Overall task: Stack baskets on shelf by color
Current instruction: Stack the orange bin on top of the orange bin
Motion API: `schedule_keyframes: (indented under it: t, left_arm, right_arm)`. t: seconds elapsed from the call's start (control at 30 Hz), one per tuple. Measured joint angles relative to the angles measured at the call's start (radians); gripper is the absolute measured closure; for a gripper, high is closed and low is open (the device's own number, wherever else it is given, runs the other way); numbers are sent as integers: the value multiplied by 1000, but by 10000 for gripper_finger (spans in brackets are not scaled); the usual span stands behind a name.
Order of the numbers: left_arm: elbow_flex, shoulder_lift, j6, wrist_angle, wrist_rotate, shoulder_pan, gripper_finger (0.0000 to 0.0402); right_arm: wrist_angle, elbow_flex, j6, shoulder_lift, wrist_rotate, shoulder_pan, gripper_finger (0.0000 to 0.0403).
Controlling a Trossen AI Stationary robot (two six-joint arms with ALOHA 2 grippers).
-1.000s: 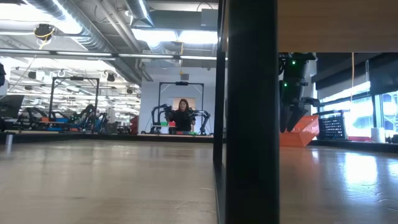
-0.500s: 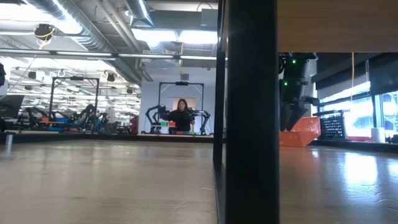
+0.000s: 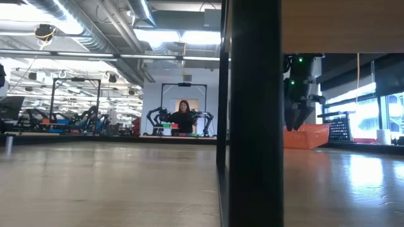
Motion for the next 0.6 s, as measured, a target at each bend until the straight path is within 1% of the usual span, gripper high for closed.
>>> schedule_keyframes:
  t: [0.17,0.4,0.5,0.6]
  left_arm:
    - [0,0,0,1,0,0,355]
    - [0,0,0,0,0,0,355]
    - [0,0,0,0,0,0,355]
    - [0,0,0,0,0,0,355]
  right_arm:
    - [0,0,-7,-25,8,0,287]
    - [-33,0,-46,-18,13,-17,287]
    - [-33,0,-55,-18,42,-26,287]
    - [-33,0,-62,-19,46,-26,287]
